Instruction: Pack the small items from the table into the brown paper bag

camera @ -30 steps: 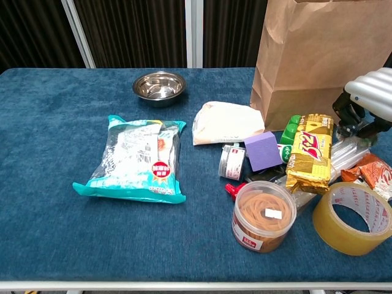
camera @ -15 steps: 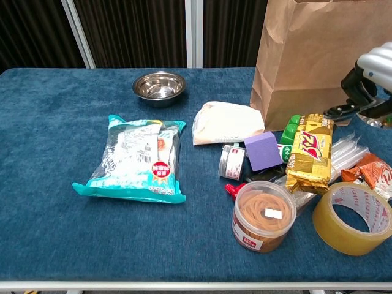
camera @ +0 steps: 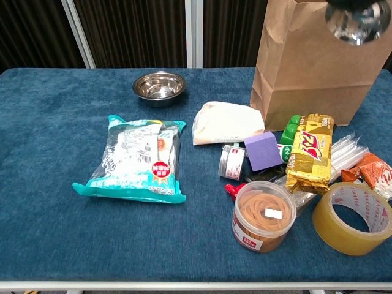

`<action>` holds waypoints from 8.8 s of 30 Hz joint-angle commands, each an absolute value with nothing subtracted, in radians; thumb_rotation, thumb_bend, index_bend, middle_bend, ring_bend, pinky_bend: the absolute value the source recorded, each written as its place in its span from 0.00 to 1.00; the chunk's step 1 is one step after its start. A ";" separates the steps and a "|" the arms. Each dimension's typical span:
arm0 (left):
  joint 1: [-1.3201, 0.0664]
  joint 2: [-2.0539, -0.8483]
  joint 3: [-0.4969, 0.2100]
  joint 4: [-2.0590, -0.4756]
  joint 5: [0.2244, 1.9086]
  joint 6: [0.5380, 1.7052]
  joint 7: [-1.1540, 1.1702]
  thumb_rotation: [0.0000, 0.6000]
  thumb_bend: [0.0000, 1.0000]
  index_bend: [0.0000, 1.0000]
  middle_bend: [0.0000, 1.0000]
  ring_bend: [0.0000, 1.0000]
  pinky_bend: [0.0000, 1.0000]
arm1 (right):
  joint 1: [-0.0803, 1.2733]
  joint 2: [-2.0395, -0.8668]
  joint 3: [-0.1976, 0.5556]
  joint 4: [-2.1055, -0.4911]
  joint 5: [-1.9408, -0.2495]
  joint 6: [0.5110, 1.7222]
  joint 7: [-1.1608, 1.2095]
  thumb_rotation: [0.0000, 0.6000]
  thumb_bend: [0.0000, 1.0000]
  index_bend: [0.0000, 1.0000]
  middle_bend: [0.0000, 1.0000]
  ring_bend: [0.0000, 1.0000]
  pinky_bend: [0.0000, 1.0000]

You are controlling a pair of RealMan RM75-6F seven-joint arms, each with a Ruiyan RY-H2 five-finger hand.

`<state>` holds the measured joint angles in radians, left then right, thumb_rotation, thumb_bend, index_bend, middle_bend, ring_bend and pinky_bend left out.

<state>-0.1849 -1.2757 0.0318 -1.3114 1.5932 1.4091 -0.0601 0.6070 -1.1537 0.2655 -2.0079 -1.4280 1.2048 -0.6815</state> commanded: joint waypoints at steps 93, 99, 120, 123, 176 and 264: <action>-0.188 -1.271 0.046 -1.253 1.589 1.383 -0.135 1.00 0.06 0.10 0.07 0.00 0.05 | 0.848 -1.286 0.533 -1.486 -0.518 0.960 -0.193 1.00 0.01 0.61 0.55 0.39 0.41; -0.189 -1.269 0.046 -1.260 1.591 1.383 -0.134 1.00 0.06 0.10 0.07 0.00 0.05 | 0.852 -1.264 0.534 -1.512 -0.494 0.962 -0.194 1.00 0.01 0.60 0.55 0.39 0.41; -0.186 -1.259 0.044 -1.275 1.594 1.398 -0.143 1.00 0.06 0.10 0.07 0.00 0.05 | 0.847 -1.186 0.536 -1.697 -0.536 1.036 -0.189 1.00 0.01 0.60 0.55 0.39 0.41; -0.186 -1.257 0.042 -1.279 1.593 1.400 -0.144 1.00 0.06 0.10 0.07 0.00 0.05 | 0.846 -1.176 0.534 -1.736 -0.553 1.047 -0.189 1.00 0.01 0.60 0.55 0.39 0.41; -0.177 -1.283 0.043 -1.261 1.580 1.388 -0.118 1.00 0.06 0.10 0.07 0.00 0.05 | 0.800 -1.244 0.006 -1.541 -1.476 0.743 -0.247 1.00 0.00 0.32 0.30 0.12 0.24; -0.179 -1.272 0.024 -1.283 1.584 1.420 -0.141 1.00 0.06 0.10 0.07 0.00 0.05 | 0.887 -1.266 0.489 -1.706 -1.113 1.417 -0.762 1.00 0.16 0.71 0.59 0.46 0.52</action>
<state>-0.1792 -1.2716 0.0253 -1.2840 1.5840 1.4187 -0.1393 0.8771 -1.2235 0.4630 -1.7850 -1.1960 1.3826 -0.6654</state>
